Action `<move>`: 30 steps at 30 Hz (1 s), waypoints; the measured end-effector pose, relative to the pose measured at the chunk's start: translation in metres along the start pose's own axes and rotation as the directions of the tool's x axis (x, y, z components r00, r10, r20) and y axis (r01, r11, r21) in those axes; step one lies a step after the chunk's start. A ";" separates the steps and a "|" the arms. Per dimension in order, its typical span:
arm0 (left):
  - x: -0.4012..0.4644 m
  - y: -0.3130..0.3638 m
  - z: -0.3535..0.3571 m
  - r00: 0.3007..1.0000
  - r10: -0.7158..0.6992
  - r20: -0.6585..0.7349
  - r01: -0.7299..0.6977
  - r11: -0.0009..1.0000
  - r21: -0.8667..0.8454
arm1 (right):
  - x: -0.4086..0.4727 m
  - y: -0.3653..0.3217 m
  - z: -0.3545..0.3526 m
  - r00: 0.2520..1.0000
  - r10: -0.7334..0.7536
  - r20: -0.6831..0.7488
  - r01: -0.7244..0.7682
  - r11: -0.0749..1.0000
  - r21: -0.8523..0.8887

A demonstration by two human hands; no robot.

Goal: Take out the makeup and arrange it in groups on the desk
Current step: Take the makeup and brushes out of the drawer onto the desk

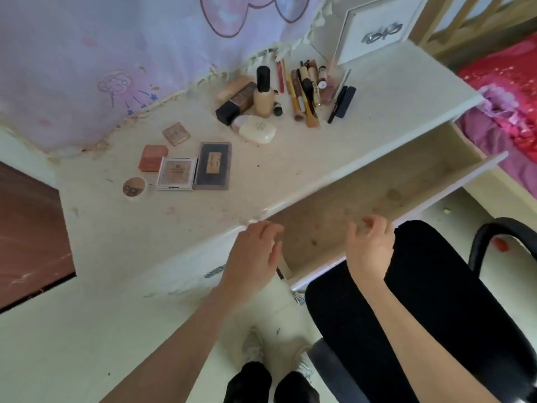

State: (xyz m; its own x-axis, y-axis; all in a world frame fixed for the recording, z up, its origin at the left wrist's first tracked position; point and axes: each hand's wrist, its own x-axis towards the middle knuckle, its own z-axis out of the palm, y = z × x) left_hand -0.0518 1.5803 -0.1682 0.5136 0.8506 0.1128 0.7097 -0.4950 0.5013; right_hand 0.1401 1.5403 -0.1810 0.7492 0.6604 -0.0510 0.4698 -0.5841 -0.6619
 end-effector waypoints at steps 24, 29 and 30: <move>0.016 0.109 0.120 0.882 -0.109 0.458 -0.121 0.887 0.445 | 0.072 0.111 -0.004 0.743 0.394 0.540 -0.662 0.550 0.509; 0.018 0.107 0.122 0.862 -0.111 0.495 -0.148 0.879 0.453 | 0.070 0.115 -0.002 0.735 0.396 0.551 -0.674 0.514 0.530; 0.019 0.107 0.124 0.855 -0.117 0.505 -0.149 0.877 0.456 | 0.069 0.116 -0.001 0.735 0.399 0.549 -0.675 0.509 0.534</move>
State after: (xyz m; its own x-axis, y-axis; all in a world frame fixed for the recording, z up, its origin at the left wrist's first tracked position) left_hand 0.0938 1.5219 -0.2194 0.5995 0.6957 -0.3958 0.7659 -0.6422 0.0315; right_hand 0.2466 1.5178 -0.2606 0.4817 0.5108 -0.7120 -0.5161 -0.4913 -0.7016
